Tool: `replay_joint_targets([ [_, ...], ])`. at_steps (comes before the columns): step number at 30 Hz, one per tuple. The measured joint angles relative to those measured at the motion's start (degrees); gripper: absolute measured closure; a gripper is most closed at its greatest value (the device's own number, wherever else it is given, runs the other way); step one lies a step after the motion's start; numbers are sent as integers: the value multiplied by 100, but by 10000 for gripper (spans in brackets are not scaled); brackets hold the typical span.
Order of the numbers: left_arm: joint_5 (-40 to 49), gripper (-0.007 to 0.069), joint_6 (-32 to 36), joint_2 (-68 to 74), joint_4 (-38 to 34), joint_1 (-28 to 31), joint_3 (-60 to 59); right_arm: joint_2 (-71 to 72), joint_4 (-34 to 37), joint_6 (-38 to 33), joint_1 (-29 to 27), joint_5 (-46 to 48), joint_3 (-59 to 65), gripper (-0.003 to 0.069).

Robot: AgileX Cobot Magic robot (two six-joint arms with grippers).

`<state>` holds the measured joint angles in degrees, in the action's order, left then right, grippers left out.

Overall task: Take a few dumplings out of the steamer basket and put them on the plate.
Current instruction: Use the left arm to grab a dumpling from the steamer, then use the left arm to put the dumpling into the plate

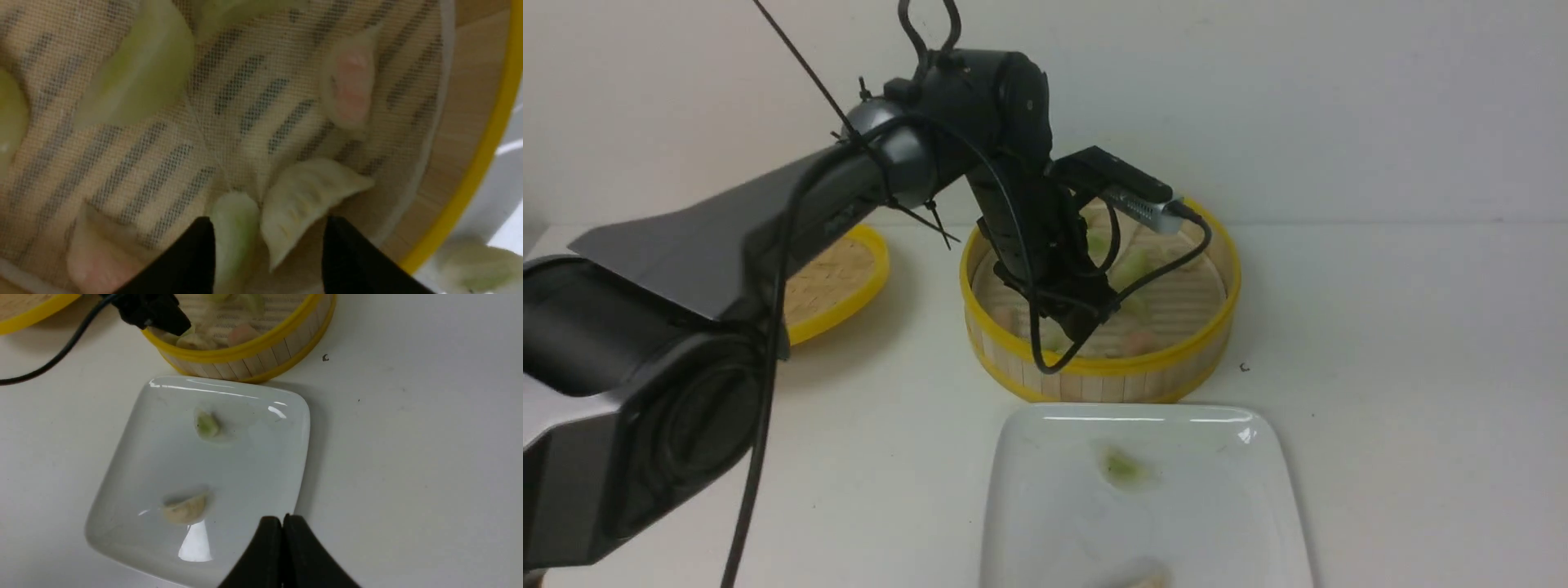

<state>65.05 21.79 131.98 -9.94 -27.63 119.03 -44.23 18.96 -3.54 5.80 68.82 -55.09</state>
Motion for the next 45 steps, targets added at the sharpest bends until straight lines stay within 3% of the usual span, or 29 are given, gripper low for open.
replay_joint_targets([
  [7, -337, 273, -76, 251, 474, 0, 32, 0, 0, 4, 0, 4, 0, 673],
  [16, -361, 277, -211, 476, 436, 0, 44, 0, 4, 4, 0, 4, 0, 673],
  [19, -342, 338, -304, 504, 391, 0, 68, 0, 4, 4, 0, 4, 0, 673],
  [21, -284, 445, -448, 504, 384, -12, 108, 0, 4, 4, 0, 4, 0, 673],
  [23, -233, 474, -508, 498, 397, -12, 139, 0, -1, 4, 0, 4, 0, 673],
  [29, 432, 473, -681, 74, 464, -12, 685, 0, -1, 4, 0, 4, 0, 673],
  [35, 542, 473, -812, -728, 277, -12, 833, 0, 4, 4, 0, 4, 0, 673],
  [41, 542, 473, -972, -1730, -303, -100, -458, 0, 4, 4, 0, 29, 0, 673],
  [45, 549, 473, -789, -2106, -660, -486, -2049, 0, 4, -7, 0, 113, 0, 673],
])
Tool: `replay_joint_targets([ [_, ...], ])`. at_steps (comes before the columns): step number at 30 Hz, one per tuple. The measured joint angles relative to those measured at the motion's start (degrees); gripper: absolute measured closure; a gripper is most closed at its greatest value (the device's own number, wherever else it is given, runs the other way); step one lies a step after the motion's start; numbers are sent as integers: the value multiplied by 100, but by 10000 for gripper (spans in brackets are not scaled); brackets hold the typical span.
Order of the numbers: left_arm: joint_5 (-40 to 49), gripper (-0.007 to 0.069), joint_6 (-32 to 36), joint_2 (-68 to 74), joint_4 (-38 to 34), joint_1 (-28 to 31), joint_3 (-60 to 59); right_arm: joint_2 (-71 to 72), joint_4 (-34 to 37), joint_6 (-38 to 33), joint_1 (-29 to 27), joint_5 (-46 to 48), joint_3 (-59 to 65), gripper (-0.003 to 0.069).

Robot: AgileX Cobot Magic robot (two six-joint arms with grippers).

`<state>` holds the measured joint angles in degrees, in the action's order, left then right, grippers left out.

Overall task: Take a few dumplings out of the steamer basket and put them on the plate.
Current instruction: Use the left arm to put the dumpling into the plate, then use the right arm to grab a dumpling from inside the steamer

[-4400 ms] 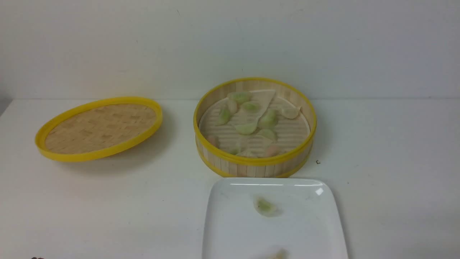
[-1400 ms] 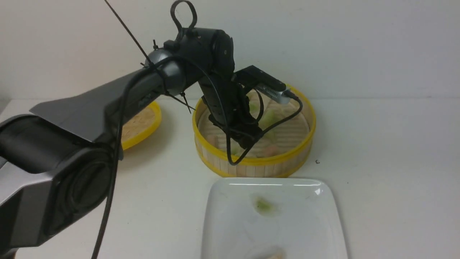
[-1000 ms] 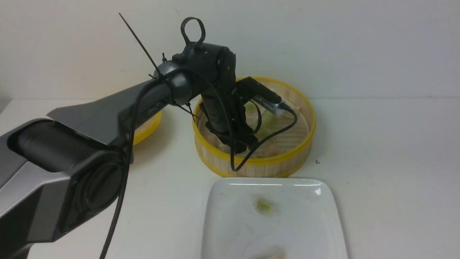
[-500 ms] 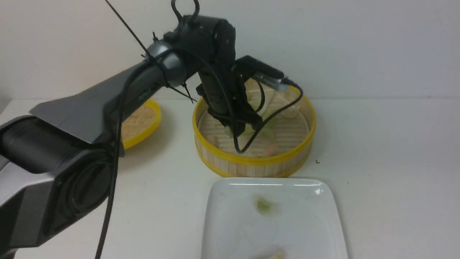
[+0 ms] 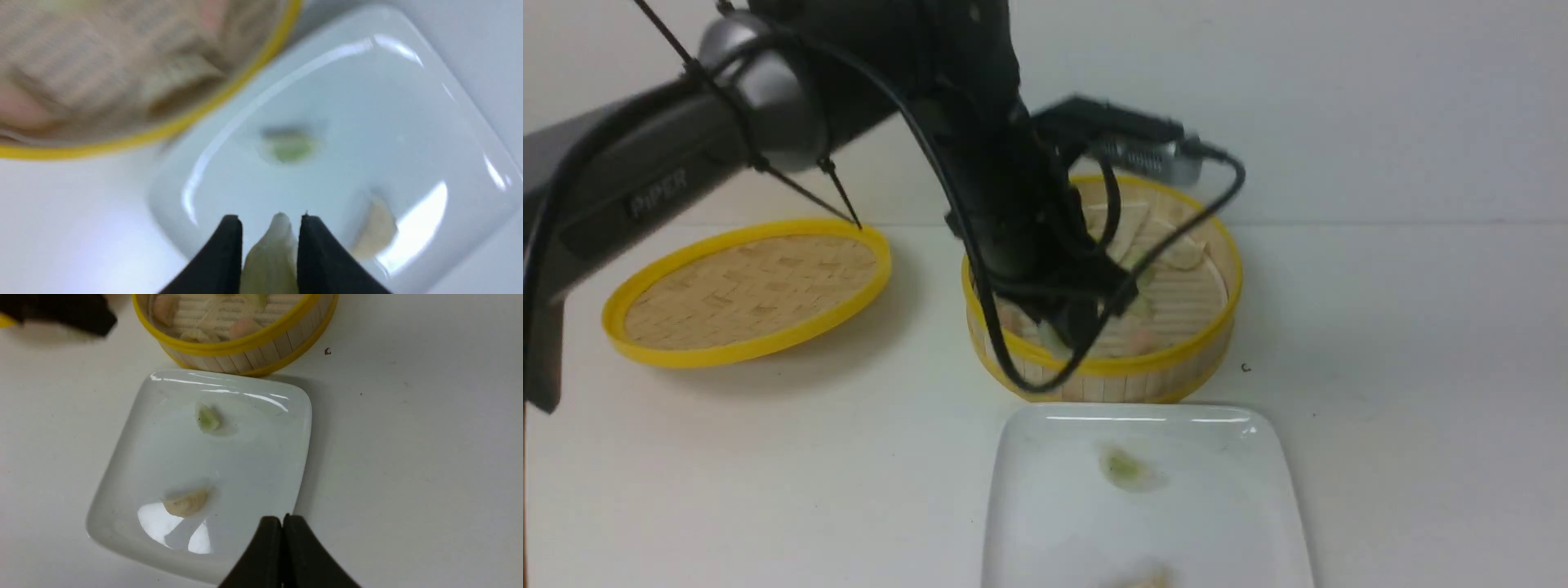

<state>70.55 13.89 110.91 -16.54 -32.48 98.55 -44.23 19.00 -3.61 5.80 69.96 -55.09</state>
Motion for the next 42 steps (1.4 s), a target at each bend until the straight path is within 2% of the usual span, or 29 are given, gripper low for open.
replay_joint_targets([
  [3, -6, 473, 270, 80, -215, -357, -564, 0, 0, -7, 0, 40, 0, 673],
  [8, -280, 464, 351, 465, -206, -703, -720, 0, -17, -178, 0, 44, 0, 673],
  [10, -426, 426, 309, 587, -191, -735, -720, -19, -21, -237, 0, 44, 0, 673],
  [11, -506, 375, 239, 671, -162, -740, -724, -56, -21, -269, 0, 44, 0, 673],
  [12, -506, 366, 230, 671, -162, -740, -724, -56, -21, -269, 0, 44, 0, 673],
  [13, -526, 296, 160, 723, -151, -740, -724, -153, -21, -284, 0, 44, 0, 673],
  [15, -620, 226, 96, 737, -138, -740, -724, -307, -21, -300, 0, 52, -31, 673],
  [17, -658, 186, -18, 737, -116, -711, -654, -511, -21, -360, 0, 95, -122, 673],
  [19, -575, 185, -187, 705, -30, -673, -526, -730, -21, -462, 0, 167, -286, 673],
  [22, -229, 319, -548, 402, 442, -507, -150, -1269, 92, -756, 0, 219, -797, 673],
  [24, -162, 484, -697, -71, 775, -341, -42, -1724, 263, -969, 0, 224, -1133, 673],
  [25, -163, 498, -710, -124, 842, -323, -43, -1769, 304, -995, 0, 224, -1200, 673],
  [27, -113, 596, -898, -803, 1112, -74, -65, -2351, 505, -1293, 110, 224, -1551, 672],
  [33, 0, 631, -1107, -2311, 1292, 562, -721, -3840, 320, -1671, 923, 205, -2501, 666],
  [36, 61, 631, -1153, -3122, 1292, 747, -1358, -4879, -123, -1678, 1367, 60, -3161, 639],
  [40, 114, 631, -1195, -3735, 1292, 794, -2003, -5838, -358, -1680, 1608, -36, -3843, 554],
  [42, 125, 631, -1212, -4059, 1279, 794, -2328, -6503, -385, -1680, 1693, -47, -4269, 470],
])
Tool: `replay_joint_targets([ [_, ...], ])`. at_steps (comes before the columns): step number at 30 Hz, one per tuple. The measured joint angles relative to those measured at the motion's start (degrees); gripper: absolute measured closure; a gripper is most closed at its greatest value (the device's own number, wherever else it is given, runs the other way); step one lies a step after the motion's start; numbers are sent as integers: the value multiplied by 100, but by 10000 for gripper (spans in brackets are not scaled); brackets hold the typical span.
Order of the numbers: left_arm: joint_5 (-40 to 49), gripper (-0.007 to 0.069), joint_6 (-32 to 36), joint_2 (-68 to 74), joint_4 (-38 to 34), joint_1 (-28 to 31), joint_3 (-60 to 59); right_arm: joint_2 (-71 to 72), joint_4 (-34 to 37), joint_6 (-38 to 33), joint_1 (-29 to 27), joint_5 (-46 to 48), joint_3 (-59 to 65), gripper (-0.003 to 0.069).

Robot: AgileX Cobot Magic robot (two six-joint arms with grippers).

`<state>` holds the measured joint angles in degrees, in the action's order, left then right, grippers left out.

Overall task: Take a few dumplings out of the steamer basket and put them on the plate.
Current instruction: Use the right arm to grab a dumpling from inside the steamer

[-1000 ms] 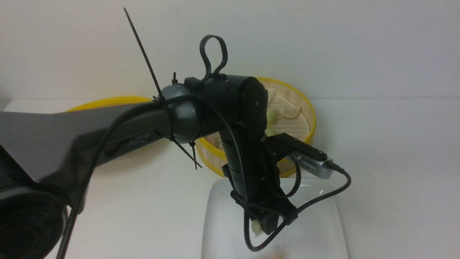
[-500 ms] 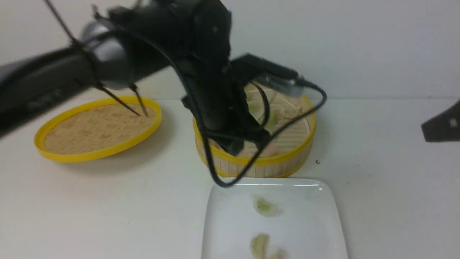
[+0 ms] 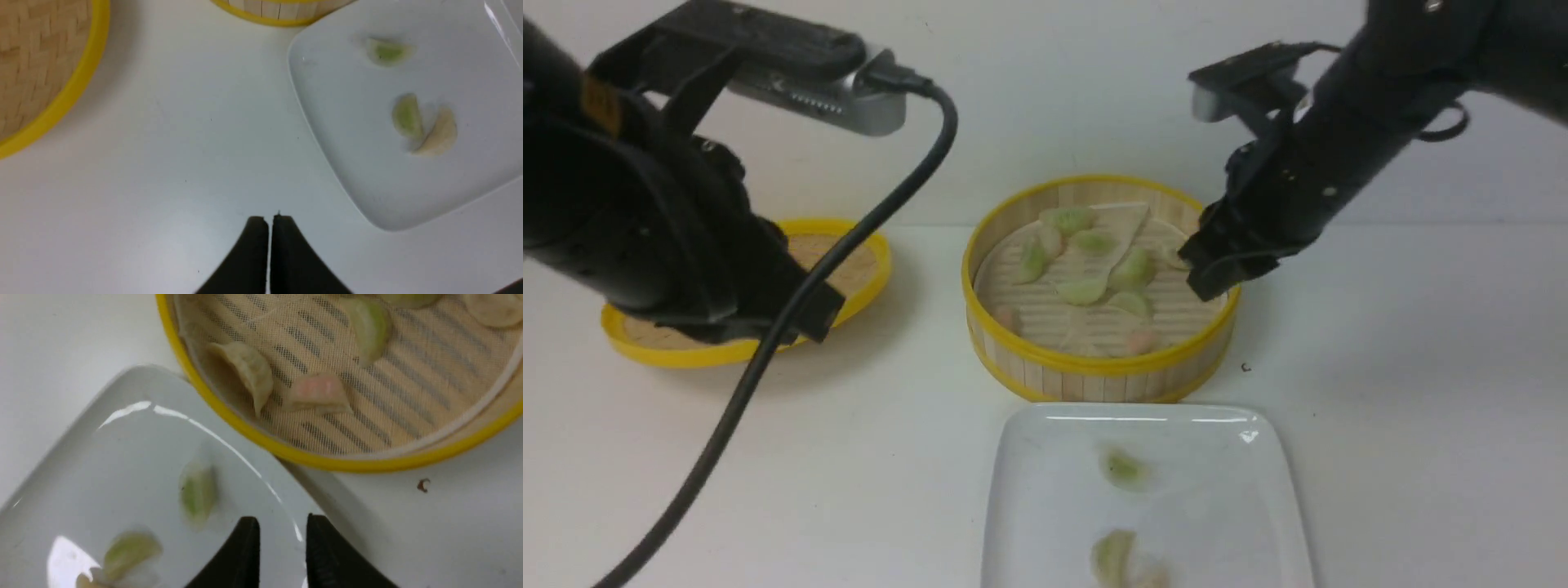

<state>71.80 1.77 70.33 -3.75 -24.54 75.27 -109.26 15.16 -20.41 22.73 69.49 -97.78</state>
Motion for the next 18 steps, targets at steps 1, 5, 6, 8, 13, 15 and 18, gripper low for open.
replay_joint_targets([
  [1, 0, 631, 0, -136, -6, 0, -108, -350, -8, 0, 16, 0, -200, 409],
  [5, 5, 631, -44, -445, -1, 0, -306, -1082, -19, 33, 21, -45, -748, 265],
  [6, 5, 631, -43, -474, -1, 0, -313, -1145, -19, 32, 21, -45, -770, 251],
  [8, 5, 631, -43, -630, -1, 0, -318, -1463, -13, 38, 21, -76, -993, 196],
  [13, 5, 631, -45, -804, 22, 6, -318, -1957, -13, 42, 26, -401, -1121, 179],
  [15, 5, 631, -45, -824, 27, 6, -318, -2101, 11, 42, 26, -502, -1121, 183],
  [18, 5, 631, -45, -823, 87, 6, -320, -2203, 81, 58, 38, -597, -1161, 238],
])
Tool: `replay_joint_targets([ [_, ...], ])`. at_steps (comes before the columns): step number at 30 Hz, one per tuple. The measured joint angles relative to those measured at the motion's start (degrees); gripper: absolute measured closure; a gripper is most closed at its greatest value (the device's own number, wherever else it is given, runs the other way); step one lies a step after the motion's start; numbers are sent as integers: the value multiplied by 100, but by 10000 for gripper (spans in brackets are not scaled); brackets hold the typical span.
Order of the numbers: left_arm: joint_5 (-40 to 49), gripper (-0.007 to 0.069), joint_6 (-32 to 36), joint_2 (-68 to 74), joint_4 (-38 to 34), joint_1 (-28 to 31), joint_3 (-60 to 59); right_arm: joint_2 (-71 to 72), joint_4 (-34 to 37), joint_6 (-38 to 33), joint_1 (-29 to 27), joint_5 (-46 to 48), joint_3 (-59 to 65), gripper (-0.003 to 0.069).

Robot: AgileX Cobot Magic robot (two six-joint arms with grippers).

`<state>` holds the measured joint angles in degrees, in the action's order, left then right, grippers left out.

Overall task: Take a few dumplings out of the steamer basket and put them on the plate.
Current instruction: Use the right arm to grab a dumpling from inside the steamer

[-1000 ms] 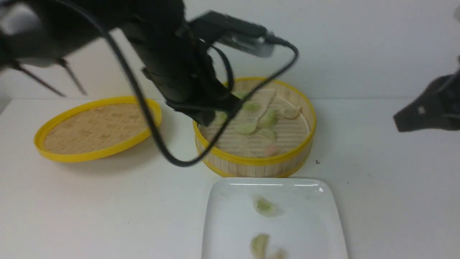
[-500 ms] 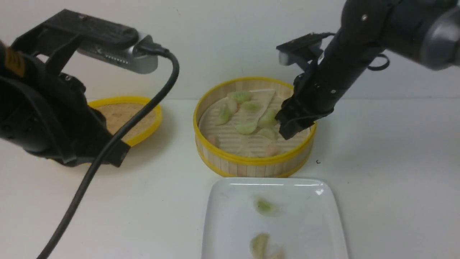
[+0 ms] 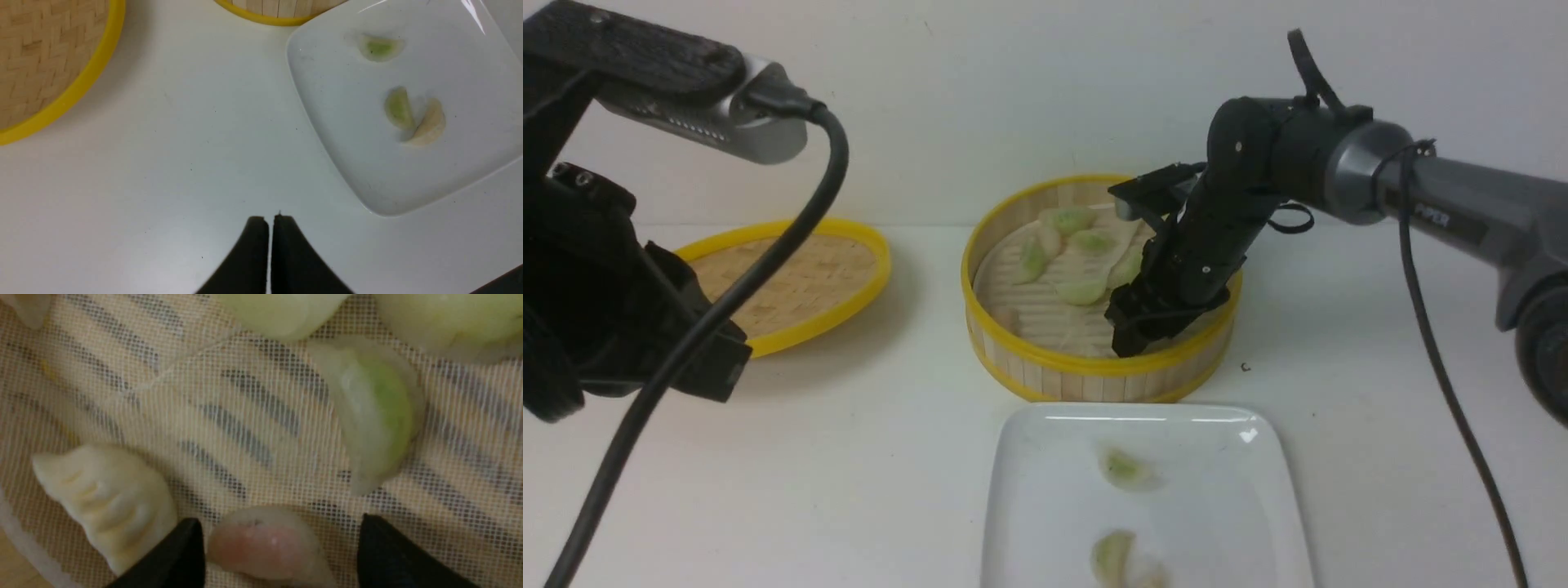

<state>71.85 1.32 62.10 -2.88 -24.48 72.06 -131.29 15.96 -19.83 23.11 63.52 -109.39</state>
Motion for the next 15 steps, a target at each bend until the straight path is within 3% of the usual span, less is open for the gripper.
replay_joint_targets([
  [2, 0, 631, 0, 0, 71, 0, 0, -21, -4, 72, 14, -10, 0, 318],
  [8, 0, 631, -63, 0, 209, 0, 0, 126, -4, 190, 25, 82, 5, 319],
  [15, 0, 631, -70, 0, 204, 0, 0, 1313, -105, 339, 32, 595, 6, 319],
])
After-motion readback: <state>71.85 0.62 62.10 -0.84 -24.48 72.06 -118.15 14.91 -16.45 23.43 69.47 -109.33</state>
